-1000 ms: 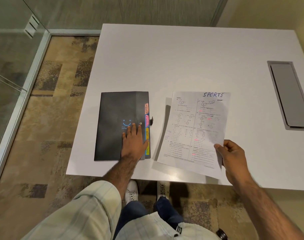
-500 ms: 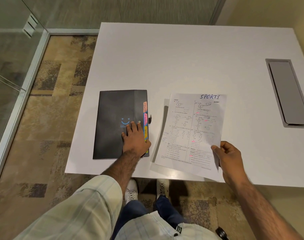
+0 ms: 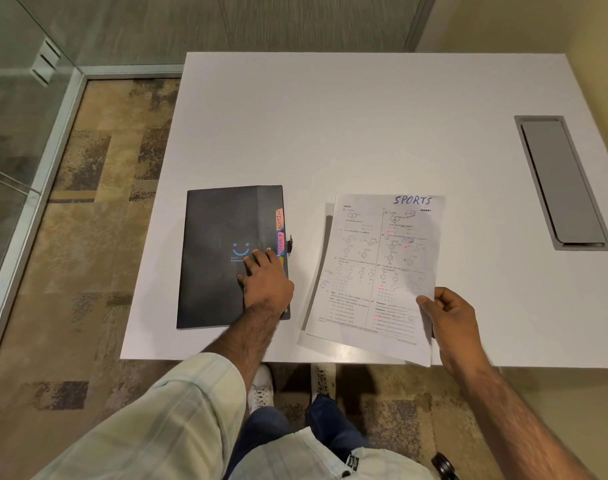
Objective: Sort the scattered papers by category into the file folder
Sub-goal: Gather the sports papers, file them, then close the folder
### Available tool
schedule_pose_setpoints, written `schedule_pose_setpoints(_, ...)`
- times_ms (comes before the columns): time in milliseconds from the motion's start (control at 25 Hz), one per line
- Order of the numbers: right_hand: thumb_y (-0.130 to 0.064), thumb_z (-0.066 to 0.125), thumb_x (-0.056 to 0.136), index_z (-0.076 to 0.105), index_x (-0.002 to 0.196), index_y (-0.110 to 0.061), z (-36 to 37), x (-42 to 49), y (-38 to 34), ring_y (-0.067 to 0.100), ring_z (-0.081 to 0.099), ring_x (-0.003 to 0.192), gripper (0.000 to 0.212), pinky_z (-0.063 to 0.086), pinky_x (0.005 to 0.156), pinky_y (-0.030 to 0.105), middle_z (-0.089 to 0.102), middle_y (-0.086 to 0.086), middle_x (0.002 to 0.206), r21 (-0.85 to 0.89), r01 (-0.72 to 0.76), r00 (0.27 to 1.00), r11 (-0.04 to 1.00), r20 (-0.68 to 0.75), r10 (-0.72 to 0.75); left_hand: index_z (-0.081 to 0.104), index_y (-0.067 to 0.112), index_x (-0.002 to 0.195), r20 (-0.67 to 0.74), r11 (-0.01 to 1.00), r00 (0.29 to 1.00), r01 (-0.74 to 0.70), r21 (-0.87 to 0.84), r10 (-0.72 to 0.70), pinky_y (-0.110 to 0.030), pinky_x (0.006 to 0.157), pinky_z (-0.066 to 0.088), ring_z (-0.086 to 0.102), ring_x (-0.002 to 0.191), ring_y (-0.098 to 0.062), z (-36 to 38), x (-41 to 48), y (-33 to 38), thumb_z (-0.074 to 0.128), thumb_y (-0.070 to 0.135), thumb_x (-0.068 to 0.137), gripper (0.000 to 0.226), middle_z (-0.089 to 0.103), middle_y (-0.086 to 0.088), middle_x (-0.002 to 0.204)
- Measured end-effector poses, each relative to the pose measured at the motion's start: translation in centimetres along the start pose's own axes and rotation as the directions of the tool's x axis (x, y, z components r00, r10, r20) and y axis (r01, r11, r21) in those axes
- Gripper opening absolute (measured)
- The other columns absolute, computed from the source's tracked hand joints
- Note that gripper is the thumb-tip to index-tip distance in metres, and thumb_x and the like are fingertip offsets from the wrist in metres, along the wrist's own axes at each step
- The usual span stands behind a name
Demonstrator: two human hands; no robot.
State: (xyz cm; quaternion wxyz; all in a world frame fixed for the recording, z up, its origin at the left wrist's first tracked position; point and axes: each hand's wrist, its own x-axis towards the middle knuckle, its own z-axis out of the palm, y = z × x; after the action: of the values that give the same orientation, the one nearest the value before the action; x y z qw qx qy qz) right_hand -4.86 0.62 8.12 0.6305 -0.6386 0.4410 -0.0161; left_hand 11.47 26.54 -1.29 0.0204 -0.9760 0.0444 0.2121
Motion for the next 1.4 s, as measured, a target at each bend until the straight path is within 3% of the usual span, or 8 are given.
schedule_pose_setpoints(240, -0.007, 0.064, 0.096, 0.069, 0.092, -0.007, -0.4, 0.1, -0.2, 0.034, 0.074, 0.092, 0.007, 0.058, 0.091, 0.054, 0.078, 0.011, 0.094, -0.054, -0.001, 1.0, 0.999, 0.009, 0.001, 0.04, 0.006, 0.136, 0.001, 0.996, 0.998, 0.067, 0.064, -0.067, -0.053, 0.069, 0.063, 0.056, 0.116, -0.061, -1.2, 2.2, 2.5, 0.055, 0.018, 0.095, 0.045, 0.048, -0.034, 0.134)
schedule_pose_setpoints(360, -0.009, 0.064, 0.096, 0.069, 0.093, -0.005, -0.7, 0.1, 0.0, 0.037, 0.073, 0.094, 0.007, 0.058, 0.091, 0.055, 0.077, 0.012, 0.094, -0.064, -0.008, 1.0, 0.998, 0.009, 0.008, 0.038, 0.004, 0.14, 0.033, 0.989, 0.998, 0.051, 0.137, -0.056, -0.053, 0.07, 0.063, 0.062, 0.106, -0.062, -1.6, 2.8, 3.1, 0.055, 0.014, 0.097, 0.047, 0.05, -0.037, 0.131)
schedule_pose_setpoints(560, -0.012, 0.063, 0.098, 0.069, 0.096, -0.006, -1.2, -0.2, 0.0, 0.028, 0.075, 0.087, 0.008, 0.06, 0.081, 0.043, 0.078, 0.003, 0.089, -0.092, -0.014, 1.0, 0.996, 0.018, 0.016, 0.047, -0.001, 0.138, 0.056, 0.976, 0.997, 0.039, 0.216, -0.052, -0.048, 0.074, 0.064, 0.07, 0.1, -0.051, -1.9, 3.2, 3.6, 0.047, 0.012, 0.102, 0.038, 0.054, -0.037, 0.13)
schedule_pose_setpoints(720, -0.012, 0.063, 0.098, 0.069, 0.097, -0.008, -1.0, 0.1, -0.1, 0.026, 0.076, 0.087, 0.008, 0.061, 0.08, 0.04, 0.079, 0.004, 0.093, -0.059, -0.025, 1.0, 0.998, 0.016, 0.026, 0.055, 0.006, 0.125, -0.018, 0.998, 0.999, 0.049, 0.05, -0.048, -0.038, 0.079, 0.059, 0.071, 0.102, -0.032, -3.1, 2.2, 2.0, 0.057, 0.015, 0.099, 0.028, 0.059, -0.017, 0.125)
schedule_pose_setpoints(840, -0.012, 0.062, 0.098, 0.069, 0.096, -0.008, -0.3, 0.3, -1.1, 0.025, 0.075, 0.087, 0.008, 0.062, 0.08, 0.038, 0.078, 0.004, 0.094, -0.027, -0.011, 1.0, 1.0, 0.002, 0.011, 0.056, 0.009, 0.118, -0.064, 0.987, 0.995, 0.068, -0.147, -0.078, -0.038, 0.081, 0.06, 0.069, 0.102, -0.03, -4.4, 1.3, 0.5, 0.06, 0.019, 0.099, 0.022, 0.059, -0.012, 0.121)
schedule_pose_setpoints(1040, -0.01, 0.06, 0.097, 0.067, 0.09, -0.013, 2.7, 0.9, -4.8, 0.017, 0.068, 0.078, 0.01, 0.055, 0.069, 0.026, 0.07, -0.002, 0.082, -0.02, 0.148, 0.987, 0.989, -0.067, -0.149, 0.054, 0.014, 0.108, -0.119, 0.924, 0.99, 0.022, -0.381, -0.072, -0.035, 0.074, 0.064, 0.068, 0.092, -0.018, -6.7, 0.2, -1.9, 0.059, 0.031, 0.101, 0.019, 0.061, -0.006, 0.108)
schedule_pose_setpoints(1200, -0.01, 0.059, 0.095, 0.067, 0.091, -0.018, 6.9, 0.7, -8.0, 0.005, 0.061, 0.07, 0.012, 0.049, 0.062, 0.011, 0.068, -0.002, 0.084, -0.025, 0.3, 0.949, 0.954, -0.091, -0.301, 0.054, 0.016, 0.098, -0.17, 0.897, 0.981, 0.01, -0.442, -0.094, -0.024, 0.064, 0.058, 0.066, 0.085, -0.013, -8.9, -1.0, -3.3, 0.056, 0.03, 0.103, 0.015, 0.061, -0.002, 0.101)
schedule_pose_setpoints(1400, -0.01, 0.055, 0.094, 0.063, 0.087, -0.013, 12.5, -1.0, -9.9, -0.005, 0.055, 0.063, 0.011, 0.04, 0.057, 0.01, 0.062, -0.013, 0.076, -0.129, 0.396, 0.909, 0.909, -0.082, -0.408, 0.05, 0.016, 0.094, -0.166, 0.872, 0.979, 0.021, -0.49, -0.117, -0.025, 0.065, 0.058, 0.067, 0.085, -0.016, -10.9, -1.9, -4.1, 0.058, 0.029, 0.102, 0.017, 0.06, -0.002, 0.1)
